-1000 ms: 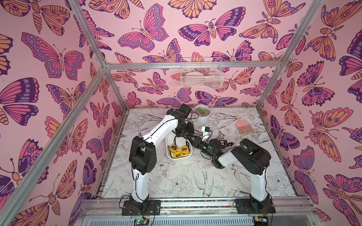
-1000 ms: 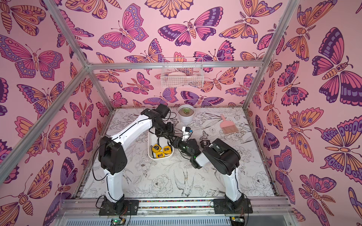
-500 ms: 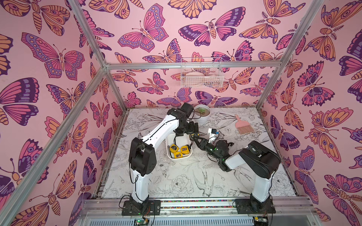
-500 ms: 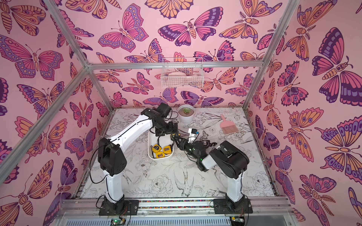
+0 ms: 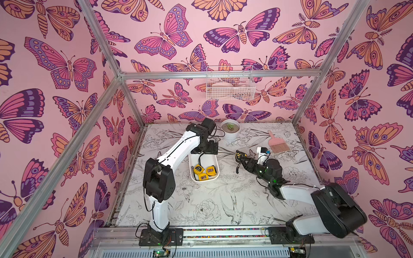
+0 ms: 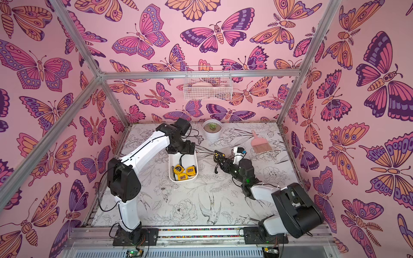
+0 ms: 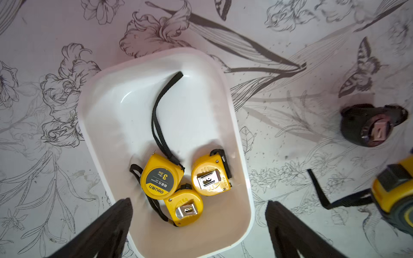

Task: Take the tape measure out of the storage box
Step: Place the tape measure at the center of the board.

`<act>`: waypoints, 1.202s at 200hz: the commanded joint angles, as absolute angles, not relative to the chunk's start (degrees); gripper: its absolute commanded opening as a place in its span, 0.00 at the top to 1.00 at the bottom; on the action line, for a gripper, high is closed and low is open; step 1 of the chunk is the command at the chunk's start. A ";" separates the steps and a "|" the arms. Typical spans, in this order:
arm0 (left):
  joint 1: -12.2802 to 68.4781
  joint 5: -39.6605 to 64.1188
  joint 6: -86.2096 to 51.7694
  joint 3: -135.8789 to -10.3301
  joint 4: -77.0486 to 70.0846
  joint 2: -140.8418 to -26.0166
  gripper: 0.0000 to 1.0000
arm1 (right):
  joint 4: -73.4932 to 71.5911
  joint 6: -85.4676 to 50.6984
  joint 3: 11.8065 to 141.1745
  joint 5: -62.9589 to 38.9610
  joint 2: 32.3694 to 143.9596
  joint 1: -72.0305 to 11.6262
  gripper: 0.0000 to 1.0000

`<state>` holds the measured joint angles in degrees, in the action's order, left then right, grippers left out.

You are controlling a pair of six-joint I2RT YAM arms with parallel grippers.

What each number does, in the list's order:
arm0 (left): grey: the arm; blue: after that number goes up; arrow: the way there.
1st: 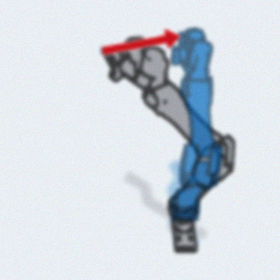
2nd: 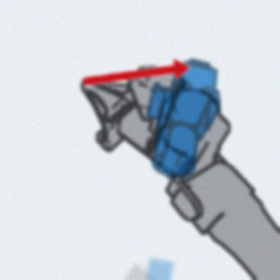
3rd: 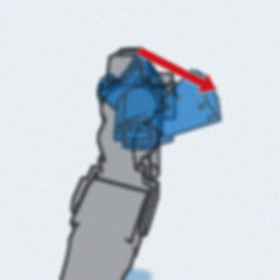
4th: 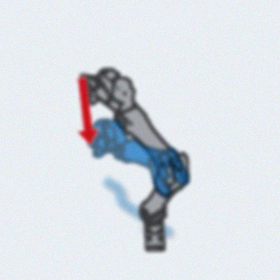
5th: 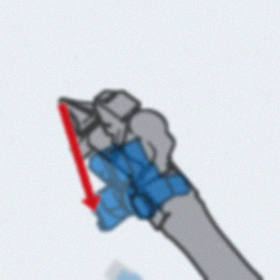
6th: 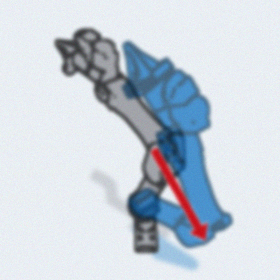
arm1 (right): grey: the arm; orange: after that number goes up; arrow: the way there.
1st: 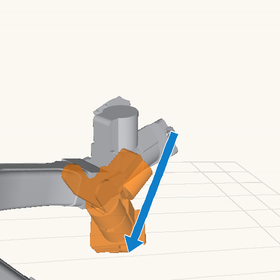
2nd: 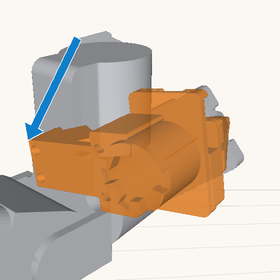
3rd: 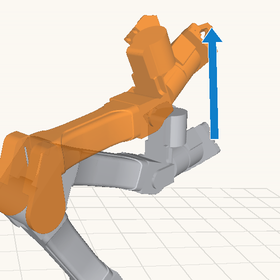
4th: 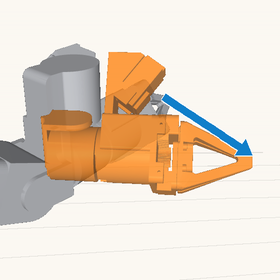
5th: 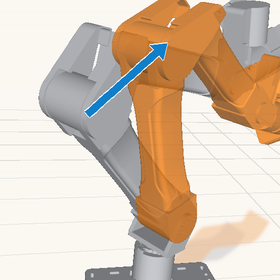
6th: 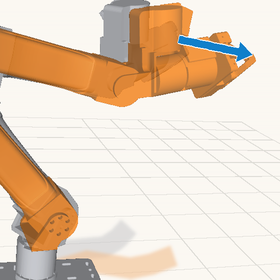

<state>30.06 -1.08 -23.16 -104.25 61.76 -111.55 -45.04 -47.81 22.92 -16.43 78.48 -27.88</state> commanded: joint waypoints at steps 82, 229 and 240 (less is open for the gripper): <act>30.57 -1.63 -19.31 -97.76 65.86 -115.99 0.03 | -28.05 -46.32 14.94 -17.86 78.35 -25.54 0.78; 30.51 -2.75 -36.62 -96.43 67.06 -119.83 0.00 | -3.57 -39.56 16.78 -12.98 60.08 -25.24 0.03; 30.48 -2.55 -39.62 -96.17 67.06 -119.46 0.01 | -1.92 -38.61 17.58 -12.96 57.76 -25.23 0.02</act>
<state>30.44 -2.81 -32.38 -97.34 66.04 -119.61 -9.08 -41.47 15.62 -14.63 61.87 -25.52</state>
